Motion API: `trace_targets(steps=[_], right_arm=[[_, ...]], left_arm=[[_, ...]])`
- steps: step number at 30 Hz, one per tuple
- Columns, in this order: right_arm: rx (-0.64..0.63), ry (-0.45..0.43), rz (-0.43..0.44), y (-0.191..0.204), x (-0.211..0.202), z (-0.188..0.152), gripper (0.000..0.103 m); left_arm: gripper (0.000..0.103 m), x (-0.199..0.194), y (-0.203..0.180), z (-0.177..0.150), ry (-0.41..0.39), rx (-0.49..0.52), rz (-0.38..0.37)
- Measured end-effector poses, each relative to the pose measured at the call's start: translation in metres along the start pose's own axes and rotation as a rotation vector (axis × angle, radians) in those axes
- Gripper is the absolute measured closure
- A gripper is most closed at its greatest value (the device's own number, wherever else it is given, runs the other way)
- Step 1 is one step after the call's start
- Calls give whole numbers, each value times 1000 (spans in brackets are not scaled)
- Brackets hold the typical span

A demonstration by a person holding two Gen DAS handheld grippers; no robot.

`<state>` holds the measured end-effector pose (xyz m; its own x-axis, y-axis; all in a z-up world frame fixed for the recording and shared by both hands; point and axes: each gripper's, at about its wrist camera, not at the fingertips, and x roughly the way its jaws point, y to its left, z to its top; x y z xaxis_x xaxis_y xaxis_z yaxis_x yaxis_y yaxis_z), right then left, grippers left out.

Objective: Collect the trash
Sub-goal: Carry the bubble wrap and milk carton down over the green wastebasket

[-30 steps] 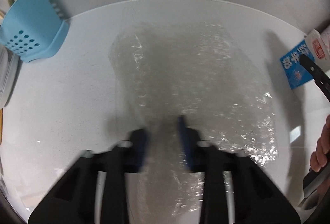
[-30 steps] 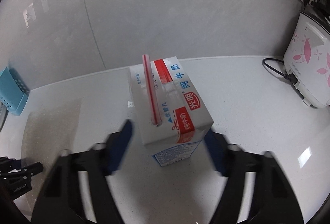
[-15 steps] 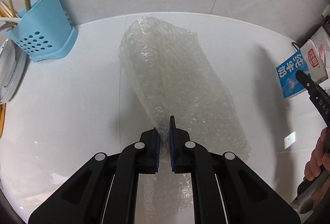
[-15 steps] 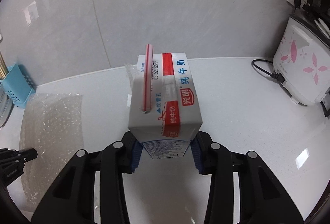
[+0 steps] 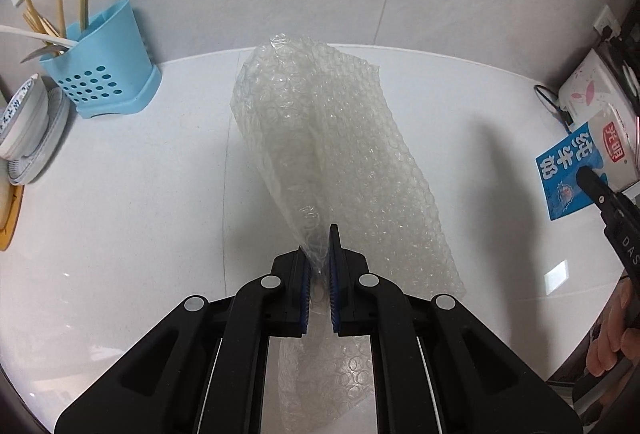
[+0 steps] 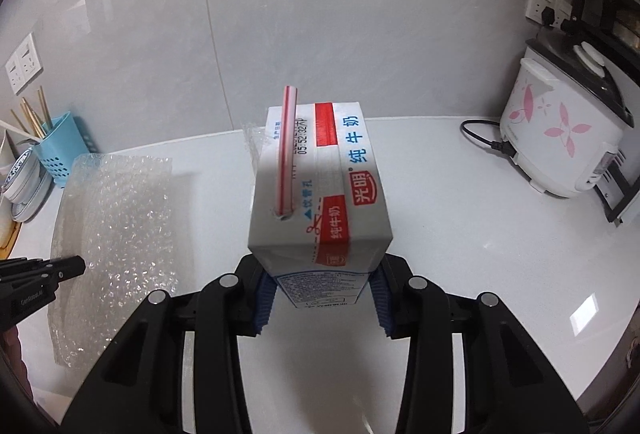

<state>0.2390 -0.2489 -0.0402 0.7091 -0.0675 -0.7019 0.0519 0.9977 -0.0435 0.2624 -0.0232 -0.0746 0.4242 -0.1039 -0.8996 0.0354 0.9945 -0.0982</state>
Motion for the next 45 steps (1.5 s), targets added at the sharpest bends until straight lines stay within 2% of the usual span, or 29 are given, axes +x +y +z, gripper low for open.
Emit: trace_targets(steps=[14,45], right_arm=[[-29,-28,36,-21,-76,-37,65],[-85,-17,123,-35,-165,-124,65]], left_arm=[[97,-55,-36,-52,-56,-2,-18],[97,-129,-59,-176,-109,-38,-38]])
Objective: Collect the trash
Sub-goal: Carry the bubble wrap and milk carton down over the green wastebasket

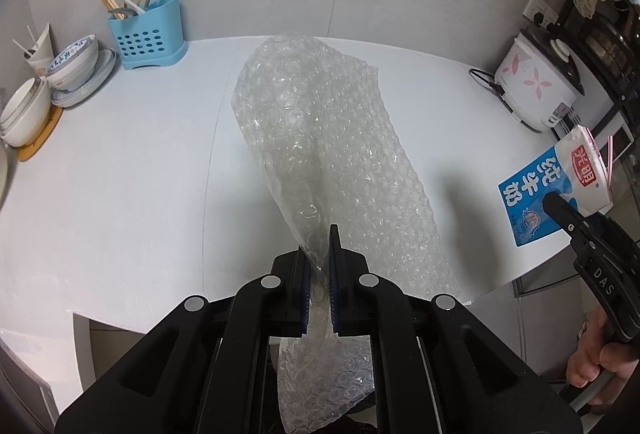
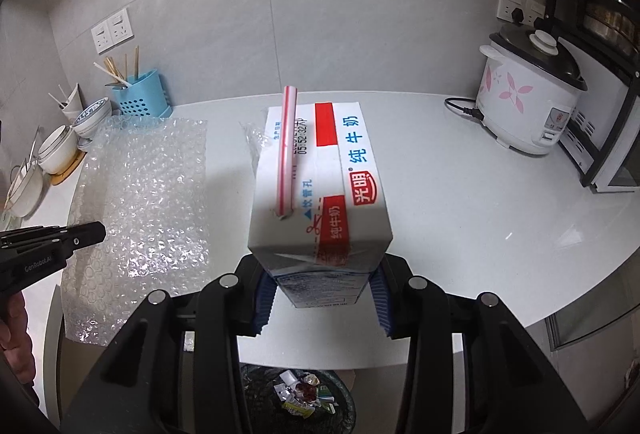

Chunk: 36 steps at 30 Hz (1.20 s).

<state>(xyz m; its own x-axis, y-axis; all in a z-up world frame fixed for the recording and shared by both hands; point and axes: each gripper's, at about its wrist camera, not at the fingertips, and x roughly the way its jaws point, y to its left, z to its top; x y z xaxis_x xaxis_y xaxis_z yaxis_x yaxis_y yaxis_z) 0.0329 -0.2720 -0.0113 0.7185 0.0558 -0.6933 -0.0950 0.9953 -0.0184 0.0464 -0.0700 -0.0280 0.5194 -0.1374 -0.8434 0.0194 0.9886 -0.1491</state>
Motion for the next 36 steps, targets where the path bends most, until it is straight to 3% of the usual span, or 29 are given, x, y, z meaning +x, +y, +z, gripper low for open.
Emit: trace_targets(steps=[20,36], right_arm=[[-32,17,6,-7,-39,-58,64],[-42,105,55,-2,-25,-130,65]], left_arm=[[97,-21,-17,-81,48,8,-33],[97,2,-28,-150,132,43,-48]])
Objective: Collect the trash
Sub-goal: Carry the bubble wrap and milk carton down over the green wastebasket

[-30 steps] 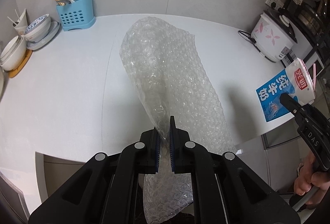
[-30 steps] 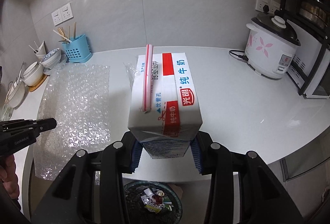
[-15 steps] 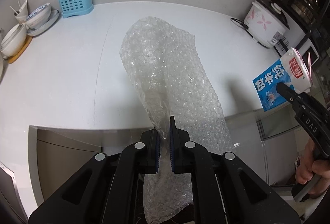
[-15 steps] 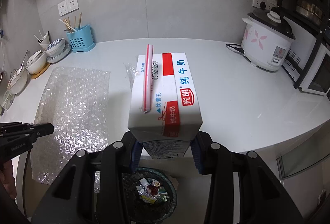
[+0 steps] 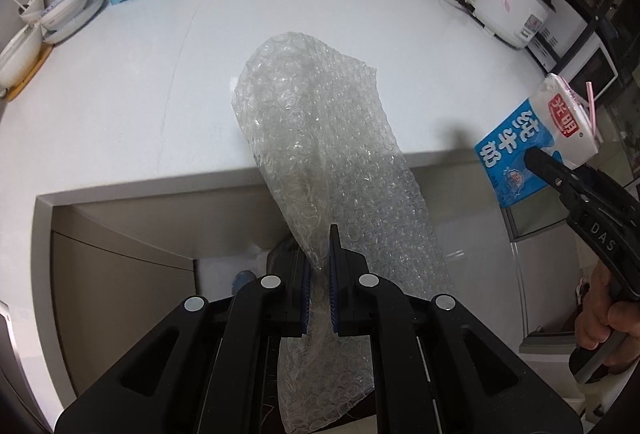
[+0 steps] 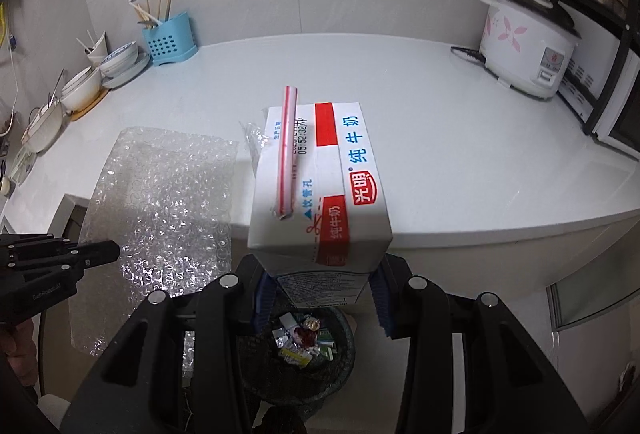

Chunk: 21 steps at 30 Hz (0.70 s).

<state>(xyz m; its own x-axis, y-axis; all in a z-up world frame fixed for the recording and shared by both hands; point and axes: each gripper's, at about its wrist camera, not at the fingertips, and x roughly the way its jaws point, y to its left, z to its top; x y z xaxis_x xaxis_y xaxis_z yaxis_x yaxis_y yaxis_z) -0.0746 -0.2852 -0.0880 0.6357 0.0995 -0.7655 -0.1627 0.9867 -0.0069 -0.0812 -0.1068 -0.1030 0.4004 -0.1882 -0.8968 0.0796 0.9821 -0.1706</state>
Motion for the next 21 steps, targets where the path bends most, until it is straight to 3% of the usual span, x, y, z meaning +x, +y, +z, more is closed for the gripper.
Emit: trace_targets(steps=[21], right_arm=[[7,82,5,10,68,-81,64]], left_arm=[[97,77,13,-53,57,-13,49]])
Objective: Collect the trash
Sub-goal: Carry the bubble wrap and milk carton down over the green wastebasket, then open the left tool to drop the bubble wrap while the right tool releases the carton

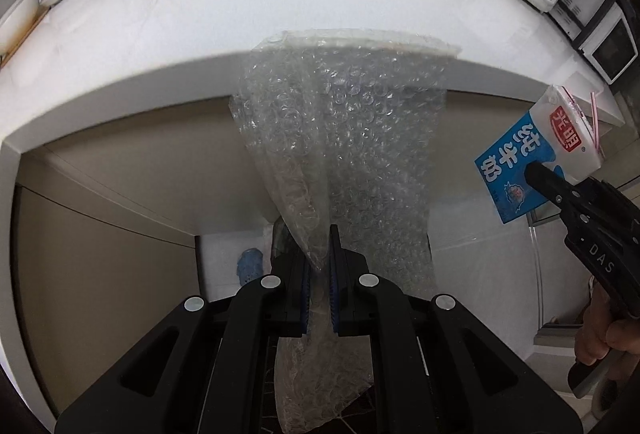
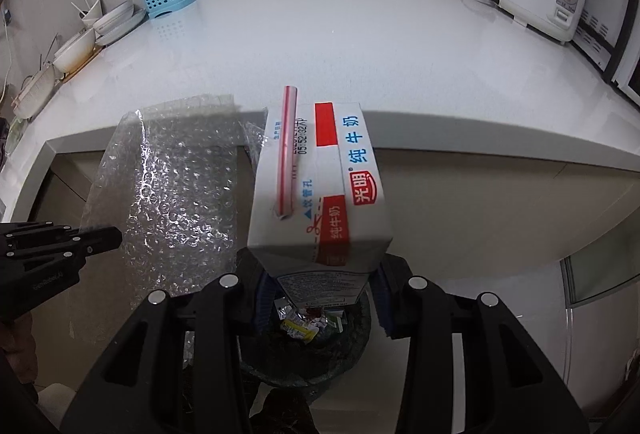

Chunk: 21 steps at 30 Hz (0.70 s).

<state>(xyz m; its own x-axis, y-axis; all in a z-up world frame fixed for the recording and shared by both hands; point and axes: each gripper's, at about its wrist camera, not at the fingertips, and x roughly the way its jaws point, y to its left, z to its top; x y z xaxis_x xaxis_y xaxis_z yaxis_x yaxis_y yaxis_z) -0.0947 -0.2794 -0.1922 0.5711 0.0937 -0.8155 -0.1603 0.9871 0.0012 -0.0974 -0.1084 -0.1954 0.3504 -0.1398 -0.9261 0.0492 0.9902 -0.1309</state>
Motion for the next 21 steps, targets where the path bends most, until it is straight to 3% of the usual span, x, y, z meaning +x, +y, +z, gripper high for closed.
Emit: trace_targets(steps=[21], right_arm=[[55,168,-6,-20,80,-49,65]], left_arm=[[97,119,-12,-33,186,20,43]])
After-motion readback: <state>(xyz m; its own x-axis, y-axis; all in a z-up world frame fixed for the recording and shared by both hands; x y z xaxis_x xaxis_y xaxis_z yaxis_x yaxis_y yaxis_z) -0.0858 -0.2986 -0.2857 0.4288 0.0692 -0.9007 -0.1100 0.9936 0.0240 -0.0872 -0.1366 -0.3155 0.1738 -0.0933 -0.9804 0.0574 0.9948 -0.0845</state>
